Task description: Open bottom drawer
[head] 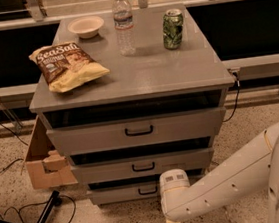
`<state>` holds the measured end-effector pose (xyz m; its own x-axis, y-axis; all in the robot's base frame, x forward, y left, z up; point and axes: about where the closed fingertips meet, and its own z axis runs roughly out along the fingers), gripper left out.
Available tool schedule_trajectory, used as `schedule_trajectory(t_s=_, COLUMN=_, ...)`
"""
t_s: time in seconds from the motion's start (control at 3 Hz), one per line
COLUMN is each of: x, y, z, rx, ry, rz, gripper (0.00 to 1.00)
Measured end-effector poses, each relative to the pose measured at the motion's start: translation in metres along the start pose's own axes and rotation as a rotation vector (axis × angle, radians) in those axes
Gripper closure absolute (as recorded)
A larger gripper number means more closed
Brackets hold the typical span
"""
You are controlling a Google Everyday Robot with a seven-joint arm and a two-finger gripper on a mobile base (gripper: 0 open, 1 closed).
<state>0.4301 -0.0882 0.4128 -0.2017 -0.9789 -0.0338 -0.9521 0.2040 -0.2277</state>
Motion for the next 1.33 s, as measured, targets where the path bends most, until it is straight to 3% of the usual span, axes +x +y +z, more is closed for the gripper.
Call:
schedule_trajectory(t_s=1.0, x=0.022, y=-0.058, z=0.087, rx=0.026, ry=0.028, rz=-0.034, gripper=0.00)
schedule_trajectory(t_s=1.33, x=0.028, y=-0.069, z=0.117, rx=0.009, ry=0.036, rz=-0.038, gripper=0.00)
